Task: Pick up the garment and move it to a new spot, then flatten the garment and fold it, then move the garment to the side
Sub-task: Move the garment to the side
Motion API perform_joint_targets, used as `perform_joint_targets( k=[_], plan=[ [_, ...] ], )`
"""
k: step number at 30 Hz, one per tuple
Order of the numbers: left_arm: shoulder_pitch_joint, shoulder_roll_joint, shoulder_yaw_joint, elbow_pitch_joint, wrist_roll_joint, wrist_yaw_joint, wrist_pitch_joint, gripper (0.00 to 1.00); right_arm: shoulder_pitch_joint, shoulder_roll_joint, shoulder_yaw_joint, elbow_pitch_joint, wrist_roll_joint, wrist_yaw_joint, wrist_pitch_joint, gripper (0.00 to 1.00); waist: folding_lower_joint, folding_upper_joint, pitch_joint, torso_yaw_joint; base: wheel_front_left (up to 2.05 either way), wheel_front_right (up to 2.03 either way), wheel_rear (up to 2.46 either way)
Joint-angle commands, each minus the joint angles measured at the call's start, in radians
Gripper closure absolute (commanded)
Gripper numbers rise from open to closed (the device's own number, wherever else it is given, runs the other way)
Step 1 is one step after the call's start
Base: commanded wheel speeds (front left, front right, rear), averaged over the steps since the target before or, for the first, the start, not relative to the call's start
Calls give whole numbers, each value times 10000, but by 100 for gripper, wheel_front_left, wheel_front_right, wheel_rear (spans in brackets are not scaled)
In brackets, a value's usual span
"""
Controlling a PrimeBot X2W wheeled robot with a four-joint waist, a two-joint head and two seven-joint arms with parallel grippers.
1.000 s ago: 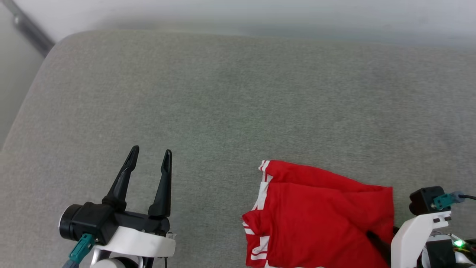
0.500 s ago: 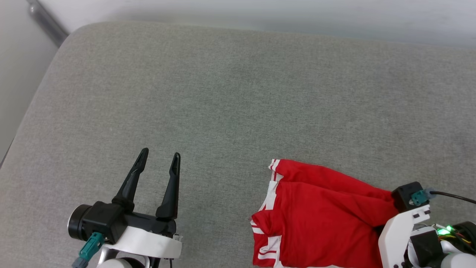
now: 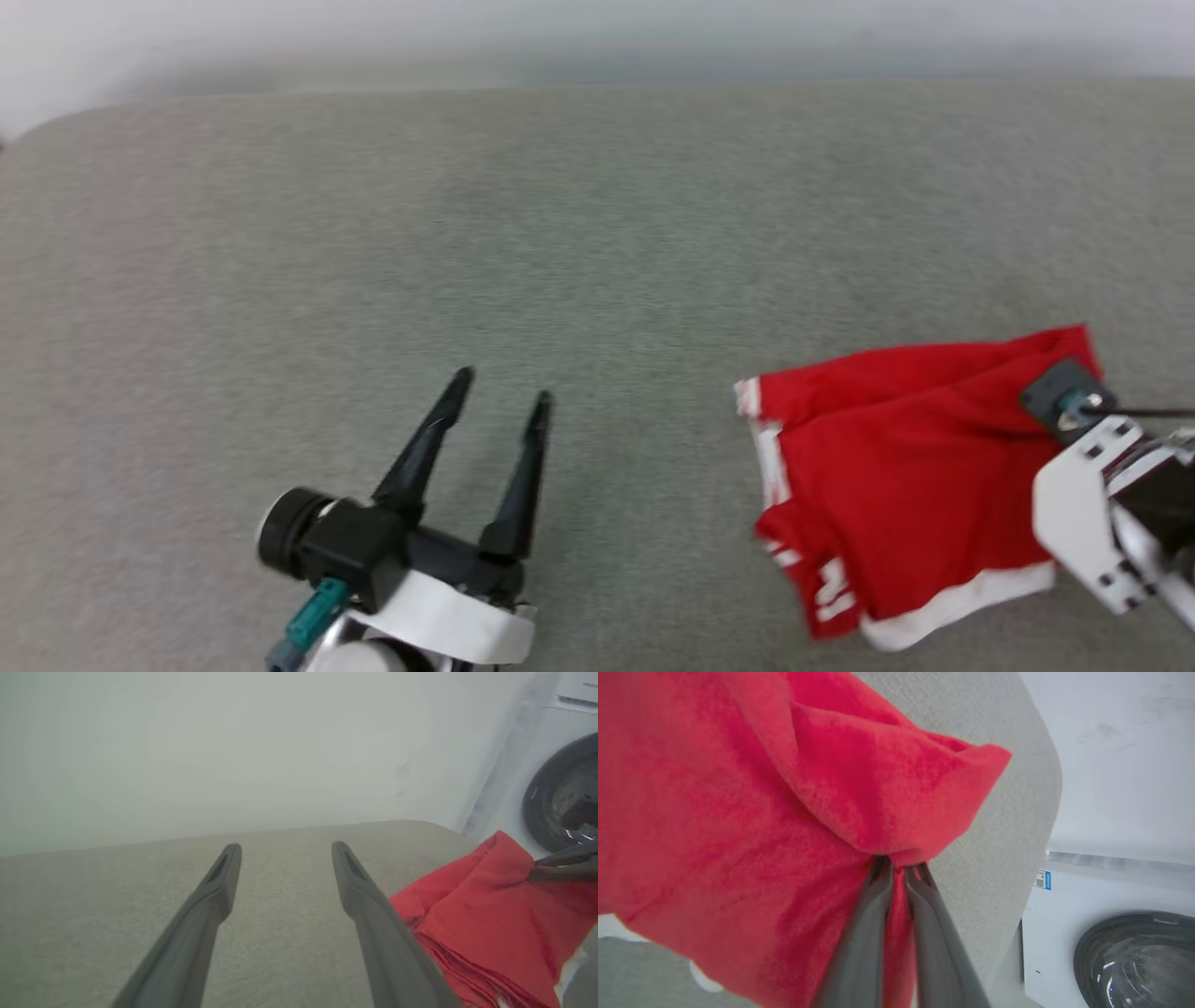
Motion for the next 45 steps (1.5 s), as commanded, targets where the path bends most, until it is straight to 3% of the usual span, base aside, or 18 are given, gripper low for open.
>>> perform_joint_targets(
  k=[1, 5, 9, 14, 20, 31, 34, 35, 36, 45],
  plan=[
    [-290, 47, -248, -120, 107, -10, -22, 0, -421, -586, 237, -91, 35, -8, 140, 100, 0, 0, 584, -929, 0, 0, 0],
    [-953, 267, -1032, -433, 102, -10, -22, 0, -1384, -1898, 541, 44, 131, -11, -35, 100, 0, 0, 1510, -1767, 0, 0, 0],
    [-1857, 651, -2028, -700, 211, -9, -22, 0, -1973, -2775, 377, 535, 263, -11, -498, 100, 0, 0, 2584, -2411, 0, 0, 0],
    [-2789, 1049, -2632, -842, 254, -9, -22, 0, -2426, -2734, -516, 1471, 280, -11, -1224, 100, 0, 0, 3706, -2953, 0, 0, 0],
    [-3446, 1521, -3089, -901, 330, -10, -22, 0, -2761, -2703, -1469, 2895, 6, -12, -2183, 100, 0, 0, 4366, -3131, 0, 0, 0],
    [-3829, 1964, -3230, -1041, 314, 2, -20, 0, -3393, -2423, -3134, 5395, -845, -12, -4121, 100, 0, 0, 5079, -2576, 0, 0, 0],
    [-3800, 1925, -3081, -1122, 355, 2, -12, 0, -3521, -2147, -3589, 5899, -1005, -11, -4211, 100, 0, 0, 5094, -2414, 0, 0, 0],
    [-3770, 1879, -2986, -1151, 375, 2, -12, 0, -3626, -2037, -3807, 5985, -1041, -12, -4311, 87, 0, 0, 5085, -2372, 0, 0, 0],
    [-3718, 1842, -2913, -1144, 407, 2, -12, 0, -3702, -1915, -4035, 6133, -1030, -12, -4297, 0, 0, 0, 5057, -2328, 0, 0, 0],
    [-3199, 1317, -2123, -1173, 27, 1, -21, 0, -4391, -1164, -4268, 6081, -1346, -11, -4714, 0, 0, 0, 3942, -2246, 0, 0, 0]
  ],
)
